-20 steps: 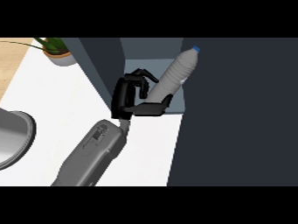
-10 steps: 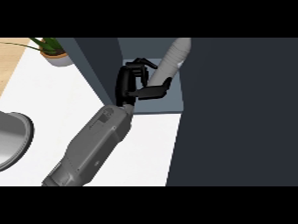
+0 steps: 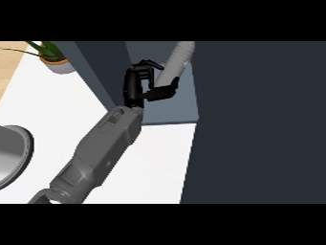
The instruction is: Pick up the bottled water, place it into the cabinet and close the cabinet
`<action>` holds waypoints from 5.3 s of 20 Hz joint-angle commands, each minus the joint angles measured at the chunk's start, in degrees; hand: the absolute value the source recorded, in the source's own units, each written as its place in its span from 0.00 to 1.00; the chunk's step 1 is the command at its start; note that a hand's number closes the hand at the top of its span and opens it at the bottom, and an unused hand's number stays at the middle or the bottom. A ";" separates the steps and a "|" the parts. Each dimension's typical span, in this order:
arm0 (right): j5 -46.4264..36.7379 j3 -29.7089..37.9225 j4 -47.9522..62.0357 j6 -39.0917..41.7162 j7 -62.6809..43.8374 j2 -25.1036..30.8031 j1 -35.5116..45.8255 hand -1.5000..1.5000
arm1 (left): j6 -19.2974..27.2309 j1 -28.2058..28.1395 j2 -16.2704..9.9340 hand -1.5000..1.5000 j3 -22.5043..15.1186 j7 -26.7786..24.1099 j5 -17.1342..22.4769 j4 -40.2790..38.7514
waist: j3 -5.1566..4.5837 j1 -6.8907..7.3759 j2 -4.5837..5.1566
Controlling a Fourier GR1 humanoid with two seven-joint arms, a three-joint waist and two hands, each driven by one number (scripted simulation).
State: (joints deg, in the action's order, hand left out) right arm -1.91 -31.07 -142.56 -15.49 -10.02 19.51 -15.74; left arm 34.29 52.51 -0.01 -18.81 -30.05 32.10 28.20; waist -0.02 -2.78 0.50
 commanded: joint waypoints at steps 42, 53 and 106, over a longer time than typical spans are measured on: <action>3.97 4.84 -3.28 4.25 1.34 -0.40 -2.66 0.00 | -23.11 13.54 0.00 0.00 7.28 -9.61 1.14 -13.91 | 0.00 0.55 -0.12; -3.07 -0.99 -2.41 3.03 1.49 -1.66 -3.58 0.00 | -20.95 -0.07 0.01 0.00 -1.62 -3.52 6.91 7.49 | 0.00 2.48 -0.96; -2.96 -7.58 31.10 -10.41 -29.26 -19.12 53.25 1.00 | -33.26 -66.52 -31.21 1.00 5.19 -1.34 8.26 72.03 | -0.16 6.15 0.17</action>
State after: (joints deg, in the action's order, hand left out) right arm -8.94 -45.19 -122.23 -23.15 -39.88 6.17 28.75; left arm 3.43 -14.21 -30.53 -15.03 -30.33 39.97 101.54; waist -0.20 3.26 0.36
